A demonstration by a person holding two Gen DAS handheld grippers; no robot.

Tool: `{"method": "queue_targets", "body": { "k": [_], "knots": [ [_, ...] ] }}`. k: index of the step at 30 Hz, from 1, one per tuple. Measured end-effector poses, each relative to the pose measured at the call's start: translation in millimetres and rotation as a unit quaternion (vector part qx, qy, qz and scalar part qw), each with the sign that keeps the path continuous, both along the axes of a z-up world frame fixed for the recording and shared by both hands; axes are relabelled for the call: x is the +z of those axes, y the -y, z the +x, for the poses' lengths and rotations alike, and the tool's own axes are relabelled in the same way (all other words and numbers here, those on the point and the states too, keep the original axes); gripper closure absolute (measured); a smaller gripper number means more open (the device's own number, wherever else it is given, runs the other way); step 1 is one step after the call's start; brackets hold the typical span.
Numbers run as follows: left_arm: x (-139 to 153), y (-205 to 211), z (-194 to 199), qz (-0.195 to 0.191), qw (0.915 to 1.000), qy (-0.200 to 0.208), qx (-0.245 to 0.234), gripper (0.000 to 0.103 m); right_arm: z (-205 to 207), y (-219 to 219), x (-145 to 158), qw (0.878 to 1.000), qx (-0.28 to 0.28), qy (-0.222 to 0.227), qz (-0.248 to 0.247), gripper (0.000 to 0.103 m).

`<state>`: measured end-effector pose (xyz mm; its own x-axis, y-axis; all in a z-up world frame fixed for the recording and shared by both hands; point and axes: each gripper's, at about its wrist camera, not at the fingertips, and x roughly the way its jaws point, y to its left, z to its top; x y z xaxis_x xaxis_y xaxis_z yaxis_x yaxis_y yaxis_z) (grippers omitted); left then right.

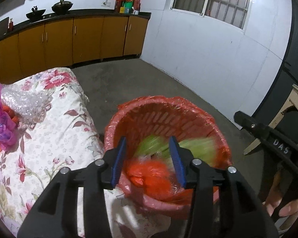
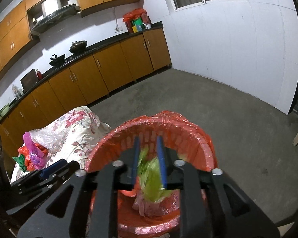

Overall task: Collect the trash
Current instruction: 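Carry the yellow-green and red bags to the basket and release them, then return both tools to the table and grasp the pink bag with the right tool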

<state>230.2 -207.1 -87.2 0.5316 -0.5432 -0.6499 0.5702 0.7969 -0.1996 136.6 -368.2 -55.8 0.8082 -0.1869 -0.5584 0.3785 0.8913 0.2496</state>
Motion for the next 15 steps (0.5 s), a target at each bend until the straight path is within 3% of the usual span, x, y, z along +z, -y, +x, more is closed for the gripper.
{"method": "queue_targets", "body": {
  "k": [3, 7, 15],
  "knots": [
    [-1.5, -9.5, 2.6, 0.002, 0.9999, -0.001, 0.014, 0.055, -0.3, -1.4, 0.7, 1.000, 0.000, -0.001, -0.005, 0.077],
    [0.1, -25.9, 2.5, 0.012, 0.9990, 0.014, 0.041, 0.047, -0.7, -7.3, 4.1, 1.000, 0.002, 0.002, -0.021, 0.059],
    [5.0, -75.8, 5.8, 0.043, 0.9920, 0.043, 0.110, 0.035, 10.8, -37.3, 11.0, 0.998, 0.040, 0.006, -0.048, 0.041]
  ]
}}
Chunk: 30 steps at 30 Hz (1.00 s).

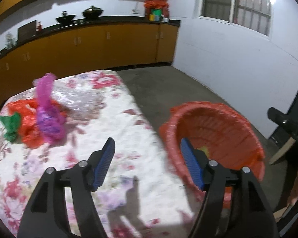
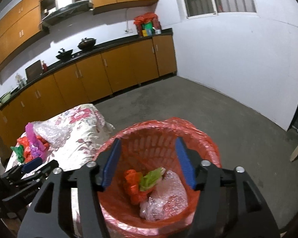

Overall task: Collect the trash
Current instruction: 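Return both tools to the table and grasp the pink bag with the right tool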

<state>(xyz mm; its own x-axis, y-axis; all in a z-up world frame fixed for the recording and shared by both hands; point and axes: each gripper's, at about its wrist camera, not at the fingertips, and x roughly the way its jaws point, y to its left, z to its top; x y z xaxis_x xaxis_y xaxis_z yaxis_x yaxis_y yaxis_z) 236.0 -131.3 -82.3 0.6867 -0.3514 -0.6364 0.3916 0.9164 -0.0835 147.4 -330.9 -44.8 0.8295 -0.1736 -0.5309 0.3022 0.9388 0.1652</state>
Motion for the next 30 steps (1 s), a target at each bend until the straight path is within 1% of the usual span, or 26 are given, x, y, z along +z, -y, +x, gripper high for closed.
{"method": "queue_targets", "body": {
  "k": [3, 7, 9, 11, 14, 17, 19, 22, 25, 30],
  "knots": [
    [-1.2, -29.5, 4.3, 0.009, 0.9994, 0.003, 0.034, 0.033, 10.4, -17.7, 0.5, 1.000, 0.024, -0.007, -0.009, 0.035],
    [-2.9, -72.2, 8.5, 0.020, 0.9964, 0.009, 0.082, 0.031, 26.2, -45.6, 0.6, 0.998, 0.064, -0.013, -0.014, 0.035],
    [-4.5, -94.4, 10.8, 0.025, 0.9939, 0.011, 0.107, 0.031, 37.2, -64.2, 1.4, 0.995, 0.093, -0.016, -0.014, 0.035],
    [-5.6, -117.5, 13.0, 0.031, 0.9905, 0.013, 0.133, 0.031, 49.1, -86.0, 2.6, 0.992, 0.125, -0.016, -0.019, 0.035],
    [-6.0, -155.0, 18.8, 0.037, 0.9831, 0.012, 0.179, 0.031, 69.2, -120.9, 2.6, 0.985, 0.171, -0.017, -0.026, 0.035],
    [-6.0, -191.1, 21.2, 0.034, 0.9748, 0.013, 0.220, 0.031, 94.0, -156.0, -2.2, 0.976, 0.214, -0.025, -0.018, 0.035],
    [-5.5, -210.3, 20.3, 0.031, 0.9707, 0.015, 0.238, 0.031, 113.8, -178.4, -9.3, 0.970, 0.240, -0.037, -0.003, 0.035],
    [-5.3, -235.3, 19.7, 0.027, 0.9646, 0.016, 0.262, 0.031, 138.8, -207.9, -24.7, 0.963, 0.262, -0.057, 0.010, 0.036],
    [-7.1, -255.9, 21.0, 0.025, 0.9603, 0.015, 0.277, 0.031, 156.7, -229.3, -36.3, 0.960, 0.270, -0.072, 0.015, 0.036],
    [-11.1, -275.7, 23.0, 0.023, 0.9561, 0.010, 0.292, 0.031, 182.0, -262.0, -53.4, 0.955, 0.281, -0.090, 0.004, 0.036]
  ]
}}
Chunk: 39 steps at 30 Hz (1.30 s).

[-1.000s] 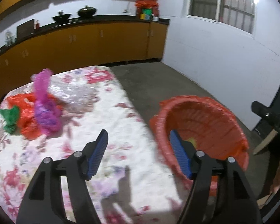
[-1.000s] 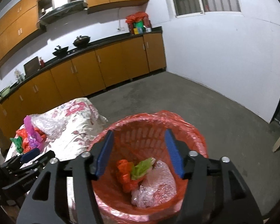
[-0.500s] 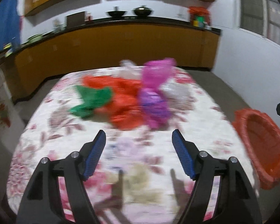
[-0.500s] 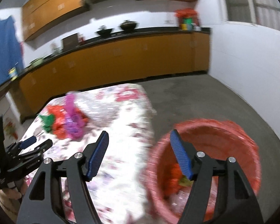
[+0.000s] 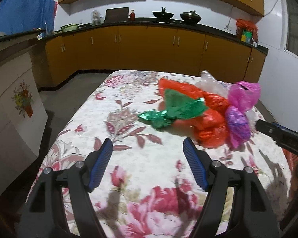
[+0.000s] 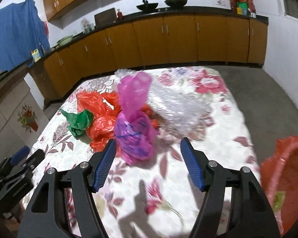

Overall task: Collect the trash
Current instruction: 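Return both tools to the table and grasp the pink bag with the right tool, then grasp the green bag with the left tool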

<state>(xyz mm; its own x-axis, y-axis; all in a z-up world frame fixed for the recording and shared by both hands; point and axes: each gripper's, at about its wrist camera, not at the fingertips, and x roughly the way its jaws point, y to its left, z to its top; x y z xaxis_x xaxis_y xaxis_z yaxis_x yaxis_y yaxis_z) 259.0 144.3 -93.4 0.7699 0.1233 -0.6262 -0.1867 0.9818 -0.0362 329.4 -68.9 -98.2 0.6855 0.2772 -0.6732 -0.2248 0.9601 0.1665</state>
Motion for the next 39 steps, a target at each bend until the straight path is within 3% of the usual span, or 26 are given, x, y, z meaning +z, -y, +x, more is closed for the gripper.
{"method": "queue_targets", "body": {
  "k": [6, 15, 18, 26, 31, 36, 39],
  "knots": [
    [-3.6, -13.7, 4.9, -0.008, 0.9999, 0.001, 0.008, 0.031, 21.7, -19.3, -17.6, 1.000, -0.001, -0.016, -0.013, 0.037],
    [-7.4, -13.7, 22.6, -0.006, 1.0000, 0.001, -0.004, 0.031, 34.8, -26.4, -30.3, 0.999, 0.008, -0.031, -0.019, 0.054],
    [-7.6, -12.3, 33.1, -0.008, 0.9999, 0.000, -0.012, 0.031, 29.9, -25.5, -28.4, 0.999, 0.014, -0.027, -0.020, 0.059],
    [-14.4, -6.2, 70.5, -0.012, 0.9994, -0.014, -0.029, 0.031, -2.1, 3.6, -10.7, 1.000, 0.005, -0.004, -0.003, 0.060],
    [-21.6, 2.6, 93.5, 0.017, 0.9980, -0.030, -0.053, 0.031, -9.9, 24.0, -7.7, 1.000, -0.007, -0.008, 0.009, 0.060],
    [-30.3, -2.1, 113.6, 0.004, 0.9963, -0.050, -0.070, 0.042, -12.2, 29.6, -10.2, 1.000, -0.008, -0.012, 0.011, 0.060],
    [-36.5, -2.2, 124.5, -0.001, 0.9938, -0.062, -0.093, 0.053, -14.2, 30.1, -12.4, 1.000, -0.006, -0.015, 0.010, 0.060]
  ]
}}
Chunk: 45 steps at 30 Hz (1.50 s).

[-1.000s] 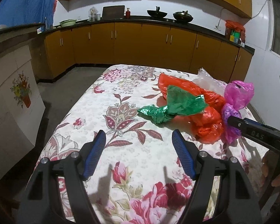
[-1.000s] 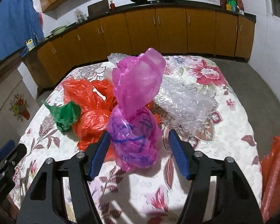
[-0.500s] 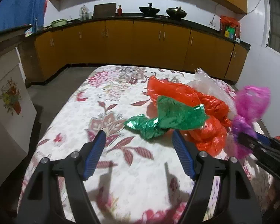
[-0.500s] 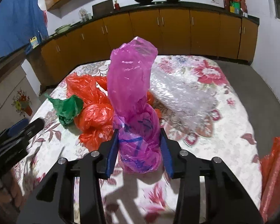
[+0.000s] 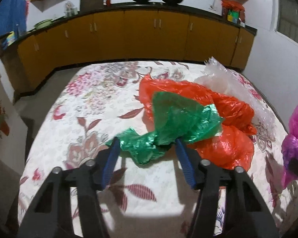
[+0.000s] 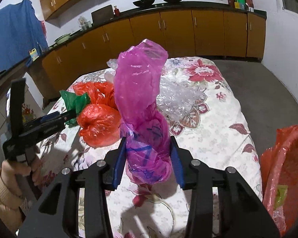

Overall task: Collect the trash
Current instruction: 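Grasp the green bag with the left tool, then carry the green and pink bags to the red basket and release both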

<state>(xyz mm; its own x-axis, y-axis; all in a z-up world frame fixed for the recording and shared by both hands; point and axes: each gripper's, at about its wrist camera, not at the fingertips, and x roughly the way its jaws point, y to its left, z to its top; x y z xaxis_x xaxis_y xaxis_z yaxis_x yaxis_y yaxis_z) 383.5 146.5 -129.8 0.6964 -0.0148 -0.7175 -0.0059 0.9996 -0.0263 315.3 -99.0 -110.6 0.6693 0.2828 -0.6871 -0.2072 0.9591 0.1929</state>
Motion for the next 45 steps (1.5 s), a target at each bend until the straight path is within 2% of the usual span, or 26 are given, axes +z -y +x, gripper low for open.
{"method": "queue_targets", "body": {
  "k": [2, 3, 5, 11, 19, 26, 35, 45],
  "knots": [
    [-4.8, -0.1, 5.8, -0.006, 0.9998, -0.014, -0.010, 0.066, -1.1, 0.8, -1.1, 1.000, 0.000, -0.001, 0.000, 0.060],
    [-6.2, -1.2, 7.5, -0.014, 0.9996, -0.018, -0.014, 0.067, -1.4, 2.2, -1.2, 1.000, 0.000, -0.001, 0.000, 0.060],
    [-5.9, -1.6, 7.9, -0.019, 0.9995, -0.017, -0.017, 0.084, -2.6, 4.0, -2.0, 1.000, -0.002, -0.002, 0.001, 0.060],
    [-4.4, 0.0, 1.2, -0.015, 0.9996, -0.012, -0.018, 0.089, -9.7, 5.1, 0.6, 1.000, -0.001, 0.004, -0.002, 0.060],
    [11.5, -0.4, -34.6, -0.013, 0.9998, 0.011, -0.014, 0.090, -28.8, 14.6, 15.2, 1.000, -0.008, 0.022, -0.010, 0.060],
    [41.0, 11.0, -70.8, -0.027, 0.9983, 0.044, -0.027, 0.090, -49.8, 37.3, 31.0, 0.999, -0.026, 0.038, -0.008, 0.060],
    [81.9, 63.9, -102.8, -0.056, 0.9917, 0.076, -0.087, 0.090, -80.4, 79.9, 54.4, 0.995, -0.074, 0.061, -0.010, 0.060],
    [111.2, 146.8, -131.4, -0.092, 0.9748, 0.097, -0.179, 0.090, -117.2, 134.3, 74.3, 0.986, -0.143, 0.082, -0.011, 0.060]
  ]
}}
